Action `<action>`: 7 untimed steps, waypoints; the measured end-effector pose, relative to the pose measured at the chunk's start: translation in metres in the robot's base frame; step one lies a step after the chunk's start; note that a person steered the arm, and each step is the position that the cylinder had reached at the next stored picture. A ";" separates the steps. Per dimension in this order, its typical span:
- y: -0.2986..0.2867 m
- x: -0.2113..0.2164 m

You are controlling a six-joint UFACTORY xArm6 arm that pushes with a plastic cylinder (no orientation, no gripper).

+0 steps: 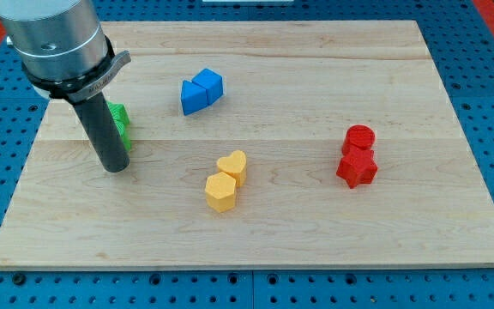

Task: Separate the blue cube and blue triangle

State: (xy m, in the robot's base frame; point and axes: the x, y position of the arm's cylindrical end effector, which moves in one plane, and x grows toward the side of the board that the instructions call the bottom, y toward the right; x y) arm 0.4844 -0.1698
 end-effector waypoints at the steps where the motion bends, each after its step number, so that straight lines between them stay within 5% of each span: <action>1: 0.028 0.004; 7: 0.120 -0.087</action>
State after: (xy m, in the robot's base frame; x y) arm 0.3970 -0.0496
